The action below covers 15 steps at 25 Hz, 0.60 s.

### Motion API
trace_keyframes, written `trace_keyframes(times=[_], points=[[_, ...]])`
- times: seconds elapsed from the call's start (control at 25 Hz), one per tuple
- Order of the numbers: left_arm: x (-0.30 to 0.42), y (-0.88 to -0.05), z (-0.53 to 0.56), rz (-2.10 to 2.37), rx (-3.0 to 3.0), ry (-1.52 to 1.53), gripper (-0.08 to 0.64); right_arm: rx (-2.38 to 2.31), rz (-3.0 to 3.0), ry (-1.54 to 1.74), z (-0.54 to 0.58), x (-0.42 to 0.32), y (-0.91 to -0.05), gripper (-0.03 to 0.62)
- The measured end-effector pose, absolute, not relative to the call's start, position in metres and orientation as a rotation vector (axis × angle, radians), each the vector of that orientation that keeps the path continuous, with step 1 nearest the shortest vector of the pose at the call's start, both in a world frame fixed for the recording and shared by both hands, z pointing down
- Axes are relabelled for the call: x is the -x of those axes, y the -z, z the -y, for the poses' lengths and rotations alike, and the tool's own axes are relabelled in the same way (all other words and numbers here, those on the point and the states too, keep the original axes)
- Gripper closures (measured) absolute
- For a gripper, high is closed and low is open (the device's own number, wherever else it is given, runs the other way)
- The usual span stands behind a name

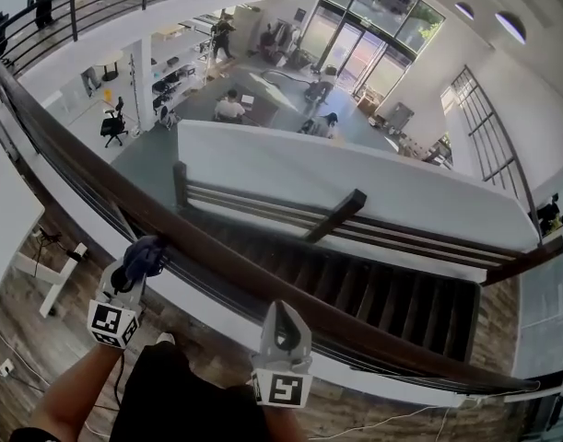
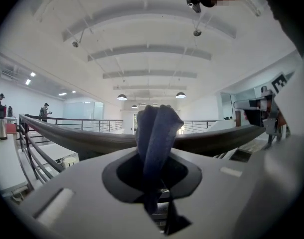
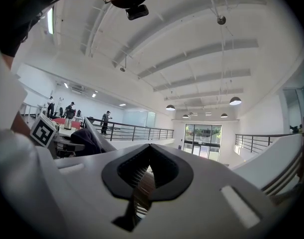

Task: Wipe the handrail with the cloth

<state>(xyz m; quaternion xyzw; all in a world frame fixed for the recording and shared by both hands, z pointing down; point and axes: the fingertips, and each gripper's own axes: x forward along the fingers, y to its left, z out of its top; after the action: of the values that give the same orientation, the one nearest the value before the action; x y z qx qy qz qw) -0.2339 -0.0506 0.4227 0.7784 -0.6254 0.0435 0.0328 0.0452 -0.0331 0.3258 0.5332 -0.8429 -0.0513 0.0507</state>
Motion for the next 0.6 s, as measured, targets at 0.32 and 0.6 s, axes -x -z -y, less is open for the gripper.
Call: trace_keyframes(times=[0.32,0.6], points=[[0.295,-0.487,0.093,1.873,-2.403,-0.238,0.503,-1.66,2.522,0.155,0.038,0.005,-0.348,0.591],[0.307,-0.529,0.132,1.795,-2.447,-0.248,0.503,-1.683,2.472,0.14,0.035,0.026,-0.368,0.591]])
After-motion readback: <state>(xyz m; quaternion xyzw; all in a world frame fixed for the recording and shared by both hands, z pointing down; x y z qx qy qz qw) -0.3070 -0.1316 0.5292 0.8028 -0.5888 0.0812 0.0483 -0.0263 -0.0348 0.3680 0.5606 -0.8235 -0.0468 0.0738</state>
